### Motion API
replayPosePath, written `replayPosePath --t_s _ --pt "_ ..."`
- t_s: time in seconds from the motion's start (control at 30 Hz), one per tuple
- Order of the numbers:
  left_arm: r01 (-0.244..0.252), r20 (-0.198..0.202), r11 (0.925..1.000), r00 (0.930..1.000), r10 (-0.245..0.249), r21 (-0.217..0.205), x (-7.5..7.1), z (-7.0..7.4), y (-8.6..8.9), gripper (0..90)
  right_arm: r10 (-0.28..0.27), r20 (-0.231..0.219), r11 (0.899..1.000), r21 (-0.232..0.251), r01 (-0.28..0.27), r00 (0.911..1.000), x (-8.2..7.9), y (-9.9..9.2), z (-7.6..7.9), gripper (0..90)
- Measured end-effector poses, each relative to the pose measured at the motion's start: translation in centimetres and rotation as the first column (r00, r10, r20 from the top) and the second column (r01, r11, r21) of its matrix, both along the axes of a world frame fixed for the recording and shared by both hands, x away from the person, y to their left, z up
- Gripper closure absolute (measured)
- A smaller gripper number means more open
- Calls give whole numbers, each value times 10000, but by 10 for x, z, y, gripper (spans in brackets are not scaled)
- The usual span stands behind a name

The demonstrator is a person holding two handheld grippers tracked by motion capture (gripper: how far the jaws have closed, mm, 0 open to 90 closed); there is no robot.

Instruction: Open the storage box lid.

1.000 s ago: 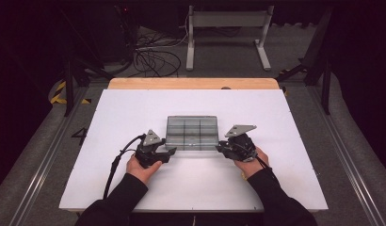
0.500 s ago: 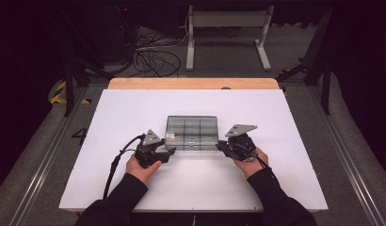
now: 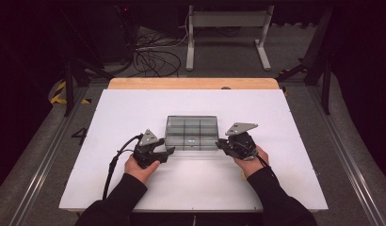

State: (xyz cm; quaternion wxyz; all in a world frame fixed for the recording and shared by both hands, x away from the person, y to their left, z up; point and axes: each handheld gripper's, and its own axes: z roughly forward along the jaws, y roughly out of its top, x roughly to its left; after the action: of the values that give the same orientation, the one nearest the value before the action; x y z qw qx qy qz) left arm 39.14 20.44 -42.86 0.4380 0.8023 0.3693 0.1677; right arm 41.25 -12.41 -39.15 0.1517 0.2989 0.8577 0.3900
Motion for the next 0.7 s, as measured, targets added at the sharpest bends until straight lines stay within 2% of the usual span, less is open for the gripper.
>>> replayPosePath --t_s 0.07,0.2,0.27,0.37,0.5,0.7 --pt "72 235 9999 9997 -68 -156 -3 3 3 443 -16 44 10000 89 16 10000 1 0 2 806" --pt "439 781 9985 9961 -412 -330 -9 10 6 542 -14 103 9999 158 13 9999 2 -1 5 806" --pt "452 907 9983 9950 -416 -373 -10 13 7 583 -29 129 9998 194 27 9999 3 -1 5 806" --pt "490 788 9971 9959 -444 -575 -10 15 8 666 -49 173 9997 236 45 9998 3 -1 7 806" --pt "283 507 9976 9984 -251 -630 -6 15 8 795 -89 236 9995 297 82 9997 4 0 8 806" --pt "232 427 9968 9989 -199 -765 -1 16 7 862 -105 227 9996 280 99 9997 4 1 7 806"
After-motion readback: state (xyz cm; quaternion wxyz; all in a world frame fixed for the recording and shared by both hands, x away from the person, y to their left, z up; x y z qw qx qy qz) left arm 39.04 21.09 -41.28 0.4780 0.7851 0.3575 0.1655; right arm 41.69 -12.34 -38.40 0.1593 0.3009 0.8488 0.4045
